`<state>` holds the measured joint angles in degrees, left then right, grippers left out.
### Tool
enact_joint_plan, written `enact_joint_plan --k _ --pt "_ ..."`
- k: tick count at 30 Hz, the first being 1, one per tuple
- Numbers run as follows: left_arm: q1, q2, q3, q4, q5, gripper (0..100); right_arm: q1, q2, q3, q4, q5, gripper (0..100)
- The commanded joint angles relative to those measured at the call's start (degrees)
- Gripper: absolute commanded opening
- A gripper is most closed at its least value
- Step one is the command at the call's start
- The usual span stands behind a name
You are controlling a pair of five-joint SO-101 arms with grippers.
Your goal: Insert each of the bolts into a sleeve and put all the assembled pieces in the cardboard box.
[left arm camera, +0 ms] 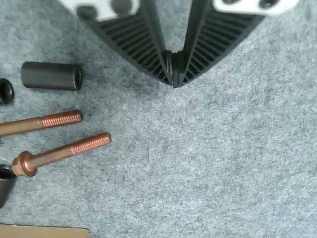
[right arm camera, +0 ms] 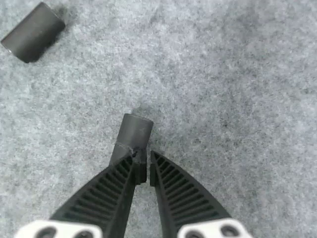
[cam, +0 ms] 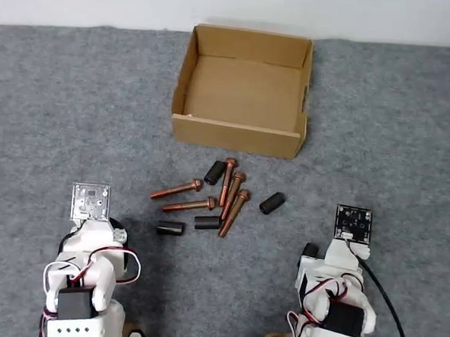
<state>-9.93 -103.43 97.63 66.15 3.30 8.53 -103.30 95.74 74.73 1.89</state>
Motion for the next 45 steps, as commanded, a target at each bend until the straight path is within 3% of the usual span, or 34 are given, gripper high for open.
enact_joint_plan --k 1,22,27,34,38,45 --pt "-0.18 -0.53 -1.19 0.18 -0.35 1 -0.48 -0.48 0.79 0.22 0.44 0.9" --pt "-0.18 -0.53 -1.19 0.18 -0.35 1 -1.19 -0.57 0.00 -2.59 0.62 1.2" --pt "-0.18 -0.53 -1.19 0.18 -0.35 1 -1.54 -0.40 -8.88 -5.58 0.26 1.2" --pt "-0.18 -0.53 -1.19 0.18 -0.35 1 -9.45 1.01 -23.38 -1.36 -3.25 0.8" --pt "-0.18 -0.53 -1.19 0.18 -0.35 1 -13.93 10.51 -30.86 0.04 -7.21 0.8" --pt "-0.18 -0.53 -1.19 0.18 -0.35 1 -19.12 42.95 -47.38 4.62 -16.26 1.2"
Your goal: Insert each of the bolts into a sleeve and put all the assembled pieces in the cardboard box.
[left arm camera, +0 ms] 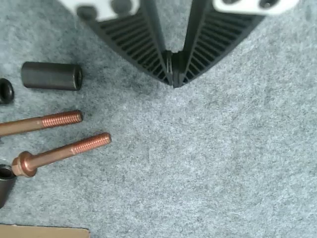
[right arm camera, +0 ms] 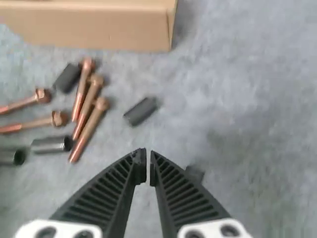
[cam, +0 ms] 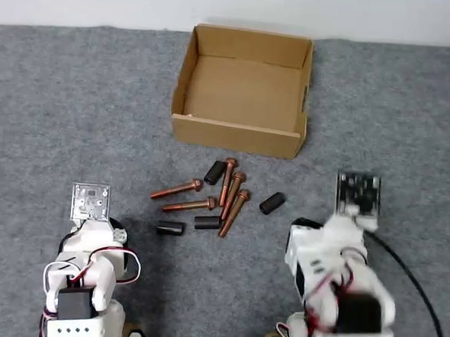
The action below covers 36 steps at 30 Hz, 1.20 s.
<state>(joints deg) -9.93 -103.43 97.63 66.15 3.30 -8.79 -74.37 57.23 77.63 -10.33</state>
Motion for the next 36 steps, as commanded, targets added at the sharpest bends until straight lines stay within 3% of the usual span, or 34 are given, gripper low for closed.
enact_joint_plan --k 1,10,16,18,36 --pt "-0.18 -0.53 -1.19 0.18 -0.35 1 -2.24 18.33 -11.69 2.15 -5.45 1.2" --pt "-0.18 -0.53 -1.19 0.18 -0.35 1 -3.30 46.37 -28.57 1.80 -18.46 3.3" --pt "-0.18 -0.53 -1.19 0.18 -0.35 1 -4.88 56.84 -33.14 1.80 -23.03 26.5" --pt "-0.18 -0.53 -1.19 0.18 -0.35 1 -6.29 59.65 -34.02 1.80 -23.91 29.9" --pt "-0.18 -0.53 -1.19 0.18 -0.35 1 -8.48 76.53 -35.96 -15.34 -24.97 23.1"
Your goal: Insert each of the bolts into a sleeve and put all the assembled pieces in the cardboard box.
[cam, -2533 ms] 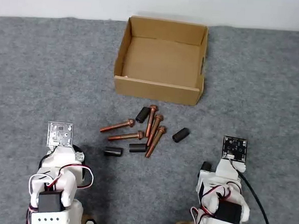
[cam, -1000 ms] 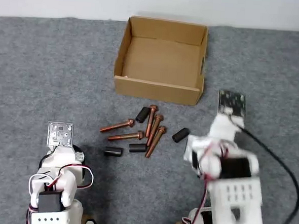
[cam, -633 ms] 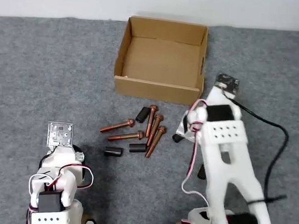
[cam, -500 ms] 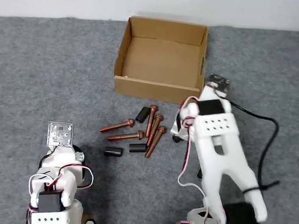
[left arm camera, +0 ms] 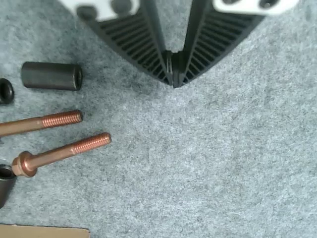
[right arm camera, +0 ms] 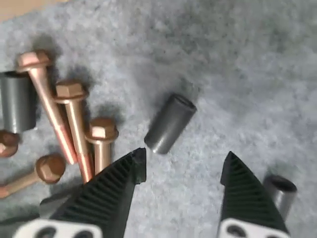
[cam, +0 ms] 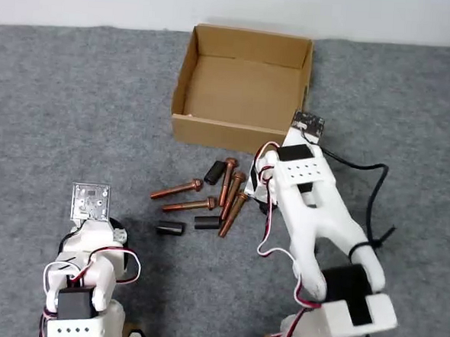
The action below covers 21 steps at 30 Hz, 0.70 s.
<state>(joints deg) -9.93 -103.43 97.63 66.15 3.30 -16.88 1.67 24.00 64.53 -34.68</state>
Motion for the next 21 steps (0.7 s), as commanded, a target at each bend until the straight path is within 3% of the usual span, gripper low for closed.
enact_joint_plan --k 1,17,21 --pt "-0.18 -0.53 -1.19 0.18 -0.35 1 -0.40 1.19 -2.73 -2.95 -0.62 23.1" --pt "-0.18 -0.53 -1.19 0.18 -0.35 1 0.84 10.07 -3.96 -6.64 -0.97 22.4" --pt "-0.18 -0.53 -1.19 0.18 -0.35 1 2.24 10.07 -3.96 -6.64 -0.97 8.0"
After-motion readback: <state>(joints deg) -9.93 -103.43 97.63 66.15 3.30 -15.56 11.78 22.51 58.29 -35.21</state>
